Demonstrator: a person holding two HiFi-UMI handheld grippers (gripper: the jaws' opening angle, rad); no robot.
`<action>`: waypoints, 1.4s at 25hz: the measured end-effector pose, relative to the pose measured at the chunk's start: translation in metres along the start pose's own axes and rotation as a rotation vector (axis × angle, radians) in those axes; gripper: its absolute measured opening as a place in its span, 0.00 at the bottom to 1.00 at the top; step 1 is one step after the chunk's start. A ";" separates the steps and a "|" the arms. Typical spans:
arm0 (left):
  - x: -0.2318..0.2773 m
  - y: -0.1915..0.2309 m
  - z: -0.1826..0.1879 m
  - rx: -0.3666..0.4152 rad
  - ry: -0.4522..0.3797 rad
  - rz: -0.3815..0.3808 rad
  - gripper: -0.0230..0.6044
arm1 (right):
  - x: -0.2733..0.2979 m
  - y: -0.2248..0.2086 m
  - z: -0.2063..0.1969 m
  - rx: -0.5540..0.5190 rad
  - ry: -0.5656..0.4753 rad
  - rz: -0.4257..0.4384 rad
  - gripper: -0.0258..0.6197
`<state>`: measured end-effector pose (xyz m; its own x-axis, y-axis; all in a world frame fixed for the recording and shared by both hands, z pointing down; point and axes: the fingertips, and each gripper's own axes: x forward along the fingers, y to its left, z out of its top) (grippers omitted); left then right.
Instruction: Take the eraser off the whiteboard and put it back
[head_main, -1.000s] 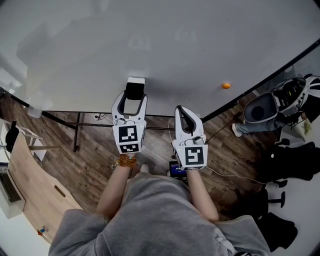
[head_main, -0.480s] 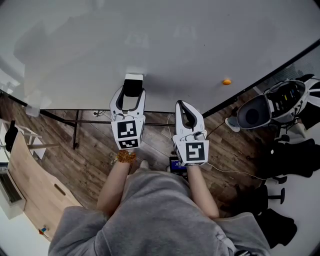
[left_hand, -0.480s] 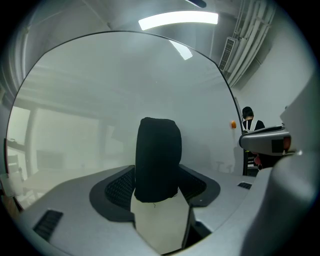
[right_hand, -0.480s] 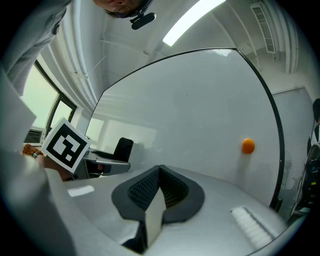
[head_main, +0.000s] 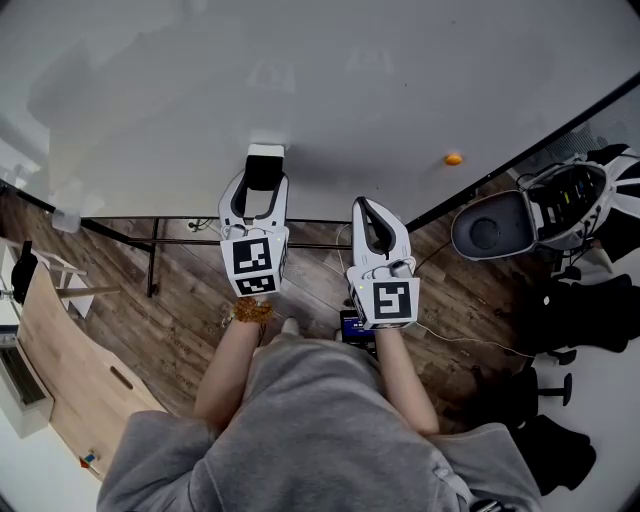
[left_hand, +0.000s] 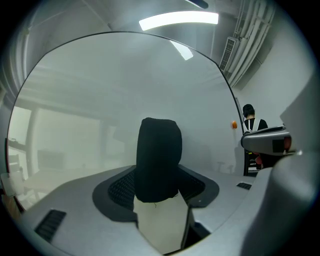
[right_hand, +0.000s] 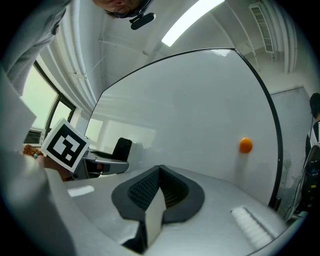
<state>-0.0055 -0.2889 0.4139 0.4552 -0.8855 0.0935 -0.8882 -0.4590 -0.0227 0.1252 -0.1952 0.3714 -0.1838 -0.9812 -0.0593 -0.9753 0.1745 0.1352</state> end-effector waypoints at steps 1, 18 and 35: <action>-0.001 0.000 0.001 0.001 0.000 0.000 0.42 | -0.001 0.000 0.000 0.000 0.001 0.000 0.06; -0.012 -0.002 0.002 0.001 0.002 -0.014 0.41 | -0.010 0.008 0.006 -0.006 -0.008 0.012 0.06; -0.040 -0.008 -0.002 -0.005 0.011 -0.020 0.41 | -0.023 0.024 0.013 -0.011 -0.018 0.028 0.06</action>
<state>-0.0169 -0.2502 0.4127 0.4724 -0.8752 0.1045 -0.8791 -0.4764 -0.0158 0.1043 -0.1669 0.3636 -0.2134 -0.9742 -0.0734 -0.9684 0.2010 0.1476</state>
